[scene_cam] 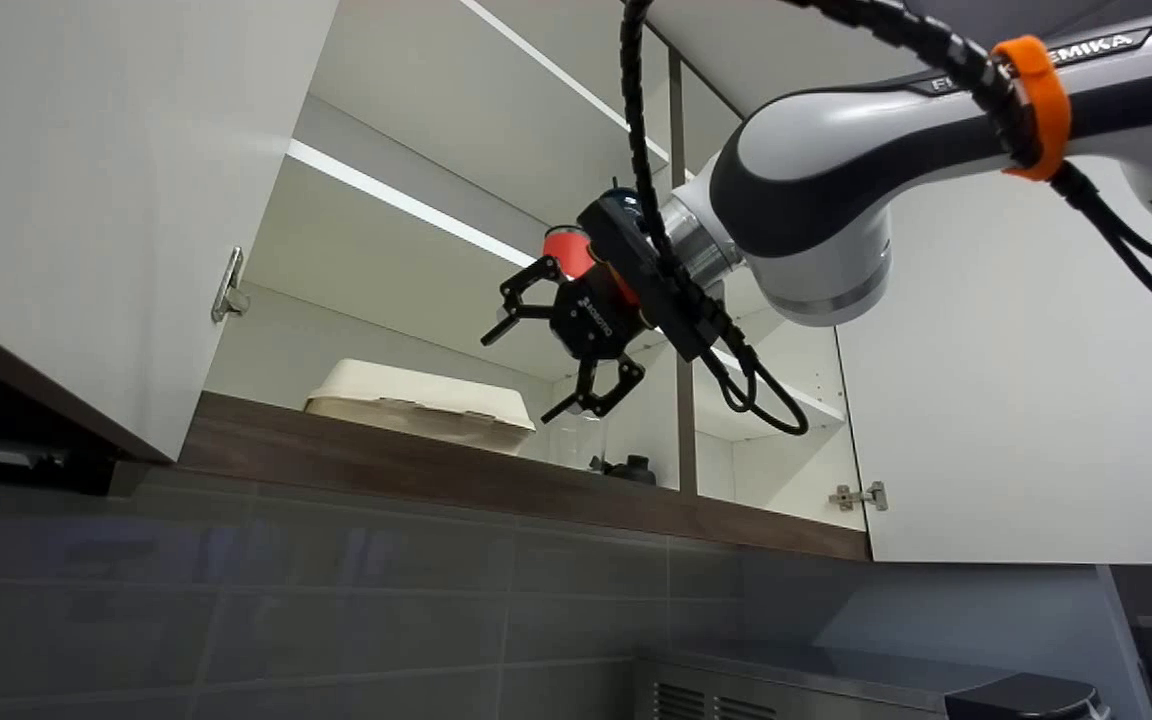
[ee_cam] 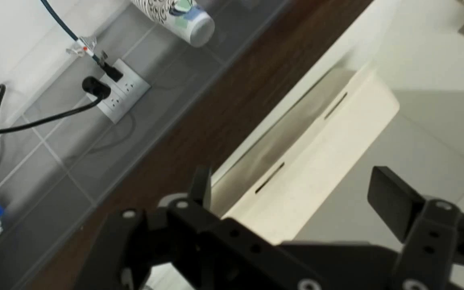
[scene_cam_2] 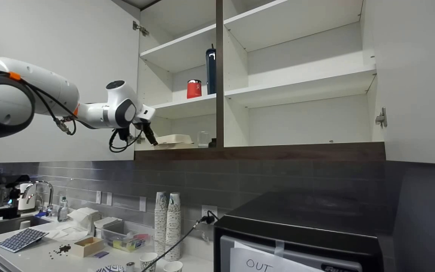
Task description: Put the carton box on the counter top
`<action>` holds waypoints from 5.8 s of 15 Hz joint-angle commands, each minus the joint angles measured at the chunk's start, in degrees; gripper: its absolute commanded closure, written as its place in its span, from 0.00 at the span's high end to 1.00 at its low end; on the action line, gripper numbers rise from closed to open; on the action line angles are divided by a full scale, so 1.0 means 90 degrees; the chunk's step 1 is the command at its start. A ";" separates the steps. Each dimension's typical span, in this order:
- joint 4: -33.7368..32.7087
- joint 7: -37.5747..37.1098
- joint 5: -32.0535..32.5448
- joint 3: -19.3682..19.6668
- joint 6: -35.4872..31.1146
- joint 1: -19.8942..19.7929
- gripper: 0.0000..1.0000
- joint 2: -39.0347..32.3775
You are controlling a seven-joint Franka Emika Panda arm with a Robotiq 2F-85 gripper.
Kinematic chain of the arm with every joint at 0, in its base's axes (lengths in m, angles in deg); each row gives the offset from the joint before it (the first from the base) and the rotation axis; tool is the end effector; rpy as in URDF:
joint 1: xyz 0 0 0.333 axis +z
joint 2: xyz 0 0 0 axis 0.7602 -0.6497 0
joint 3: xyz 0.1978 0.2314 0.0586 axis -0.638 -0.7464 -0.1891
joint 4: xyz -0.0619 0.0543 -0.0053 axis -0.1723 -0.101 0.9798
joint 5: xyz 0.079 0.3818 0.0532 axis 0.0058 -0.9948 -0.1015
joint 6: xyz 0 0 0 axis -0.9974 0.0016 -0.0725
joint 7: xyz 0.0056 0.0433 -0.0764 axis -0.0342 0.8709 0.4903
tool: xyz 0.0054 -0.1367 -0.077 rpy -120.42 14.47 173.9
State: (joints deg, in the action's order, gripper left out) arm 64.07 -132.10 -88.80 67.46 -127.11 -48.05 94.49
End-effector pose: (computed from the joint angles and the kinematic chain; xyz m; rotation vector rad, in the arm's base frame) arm 0.5223 0.2223 0.7331 -2.1911 0.6745 -1.0757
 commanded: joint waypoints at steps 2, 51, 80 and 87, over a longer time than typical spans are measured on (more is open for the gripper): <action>-0.0258 -0.0353 0.0338 0.0161 -0.0193 -0.0117 1.00 -0.0232; -0.2734 -0.2851 0.1449 0.0872 0.1385 0.0633 1.00 -0.2161; -0.3243 -0.3552 0.1263 0.0874 0.0887 0.0556 0.21 -0.2521; -0.3052 -0.3622 0.0788 0.0905 0.0608 0.0393 0.00 -0.2306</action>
State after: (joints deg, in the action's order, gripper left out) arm 34.13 -163.70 -79.57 75.41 -121.51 -43.87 72.48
